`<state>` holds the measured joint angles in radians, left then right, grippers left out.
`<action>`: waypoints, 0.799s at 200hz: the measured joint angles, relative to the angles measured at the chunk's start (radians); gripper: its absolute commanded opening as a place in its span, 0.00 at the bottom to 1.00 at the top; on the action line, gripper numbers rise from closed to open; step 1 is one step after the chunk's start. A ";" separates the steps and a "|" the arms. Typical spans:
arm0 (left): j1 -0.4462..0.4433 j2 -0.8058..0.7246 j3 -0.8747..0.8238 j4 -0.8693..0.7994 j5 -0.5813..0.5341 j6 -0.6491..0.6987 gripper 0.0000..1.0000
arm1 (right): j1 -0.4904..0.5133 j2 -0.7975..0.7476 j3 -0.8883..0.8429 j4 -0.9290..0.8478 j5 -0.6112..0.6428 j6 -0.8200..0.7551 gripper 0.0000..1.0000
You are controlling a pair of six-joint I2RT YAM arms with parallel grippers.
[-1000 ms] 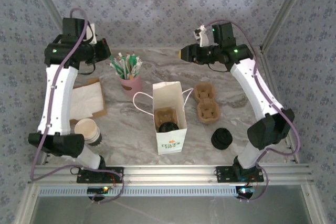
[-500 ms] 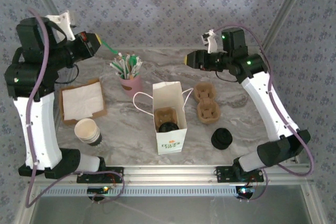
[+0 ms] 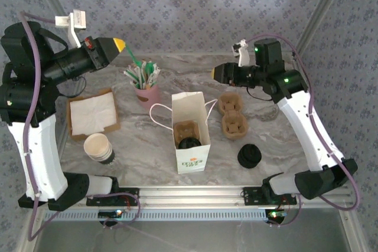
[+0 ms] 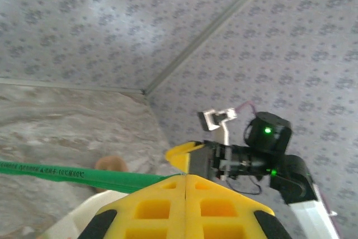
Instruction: Pack the takeout coffee
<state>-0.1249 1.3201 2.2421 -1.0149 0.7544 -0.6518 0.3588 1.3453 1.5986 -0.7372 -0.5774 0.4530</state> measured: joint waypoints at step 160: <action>-0.317 -0.010 -0.296 0.157 0.119 -0.096 0.00 | 0.015 -0.050 -0.071 0.003 0.037 0.015 0.43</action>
<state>-0.4416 1.3098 1.9465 -0.8581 0.8738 -0.7479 0.3740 1.2953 1.5280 -0.7341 -0.5407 0.4679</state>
